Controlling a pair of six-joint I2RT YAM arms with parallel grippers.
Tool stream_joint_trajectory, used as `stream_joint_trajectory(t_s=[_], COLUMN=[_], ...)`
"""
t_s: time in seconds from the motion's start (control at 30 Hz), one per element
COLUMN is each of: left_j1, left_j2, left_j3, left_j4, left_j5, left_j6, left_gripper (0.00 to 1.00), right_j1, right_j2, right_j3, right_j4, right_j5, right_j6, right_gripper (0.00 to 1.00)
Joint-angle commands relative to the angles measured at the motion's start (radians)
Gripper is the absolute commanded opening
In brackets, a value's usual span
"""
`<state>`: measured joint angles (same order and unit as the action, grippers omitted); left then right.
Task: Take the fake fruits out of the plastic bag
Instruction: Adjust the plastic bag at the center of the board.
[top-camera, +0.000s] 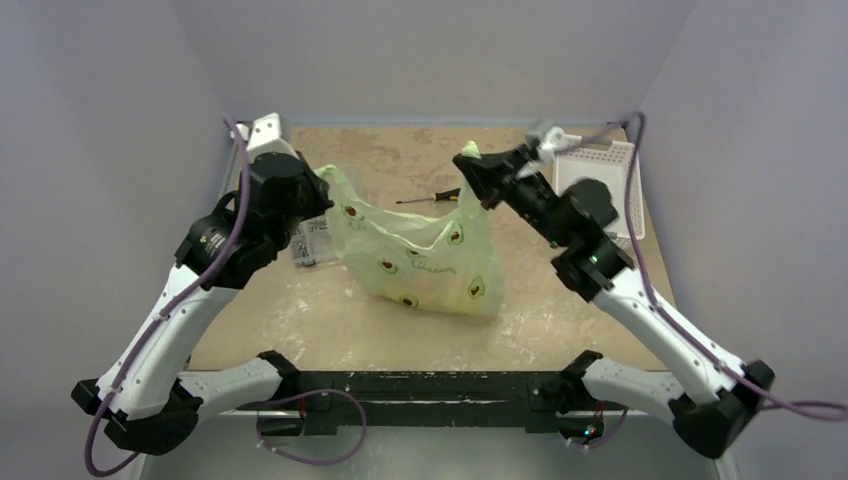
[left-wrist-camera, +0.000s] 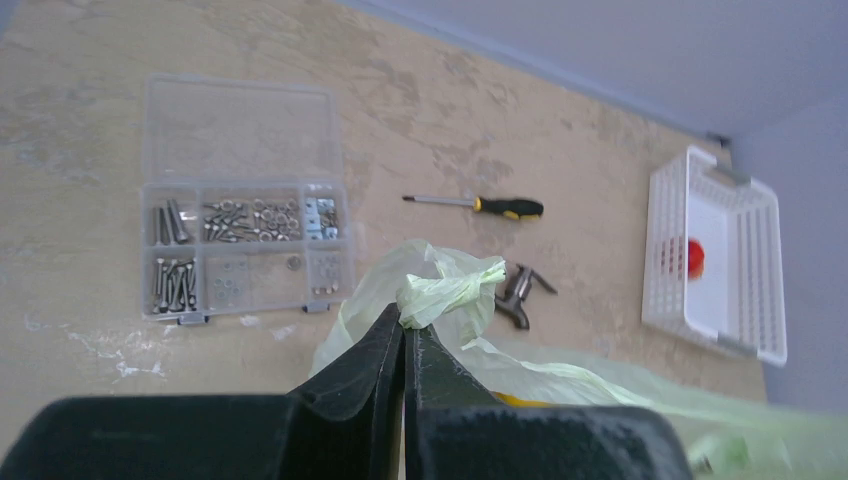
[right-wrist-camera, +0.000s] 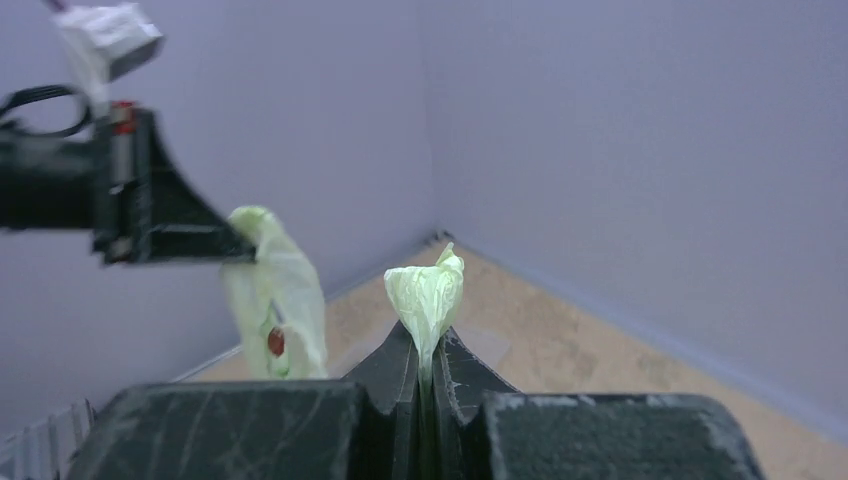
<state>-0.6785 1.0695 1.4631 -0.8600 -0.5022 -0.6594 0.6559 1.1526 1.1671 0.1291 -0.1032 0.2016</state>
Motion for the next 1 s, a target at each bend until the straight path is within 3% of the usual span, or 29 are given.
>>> stream_joint_trajectory(t_s=[0.0, 0.1, 0.33, 0.5, 0.57, 0.6, 0.67, 0.73, 0.87, 0.9, 0.97], left_j1=[0.206, 0.343, 0.487, 0.519, 0.519, 0.518, 0.517, 0.516, 0.516, 0.517, 0.517], left_j2=[-0.011, -0.001, 0.021, 0.043, 0.068, 0.076, 0.087, 0.085, 0.066, 0.064, 0.062], left_j3=[0.060, 0.051, 0.012, 0.024, 0.045, 0.045, 0.039, 0.020, 0.007, 0.011, 0.021], left_j4=[-0.067, -0.042, -0.048, 0.019, 0.035, 0.051, 0.070, 0.087, 0.088, 0.084, 0.074], left_j5=[0.045, 0.250, 0.419, 0.562, 0.668, 0.733, 0.816, 0.849, 0.828, 0.820, 0.806], left_j6=[-0.217, -0.222, -0.149, 0.038, 0.086, 0.100, 0.091, 0.085, 0.085, 0.090, 0.101], left_gripper=[0.00, 0.00, 0.00, 0.00, 0.00, 0.00, 0.00, 0.00, 0.00, 0.00, 0.00], right_j1=[0.004, 0.001, 0.001, -0.001, 0.002, 0.002, 0.008, 0.042, 0.291, 0.350, 0.403], right_j2=[-0.245, -0.272, -0.370, -0.384, -0.357, -0.336, -0.272, -0.197, -0.123, -0.107, -0.054], right_j3=[-0.251, -0.241, -0.322, -0.328, -0.274, -0.241, -0.170, -0.040, 0.091, 0.096, 0.128], right_j4=[0.447, 0.300, 0.231, 0.127, 0.034, -0.019, -0.100, -0.271, -0.534, -0.578, -0.701], right_j5=[-0.212, -0.272, -0.197, -0.143, -0.243, -0.301, -0.405, -0.505, -0.509, -0.546, -0.625], right_j6=[-0.210, -0.288, -0.290, -0.305, -0.286, -0.264, -0.217, -0.172, -0.251, -0.255, -0.300], right_gripper=[0.00, 0.00, 0.00, 0.00, 0.00, 0.05, 0.28, 0.43, 0.74, 0.79, 0.79])
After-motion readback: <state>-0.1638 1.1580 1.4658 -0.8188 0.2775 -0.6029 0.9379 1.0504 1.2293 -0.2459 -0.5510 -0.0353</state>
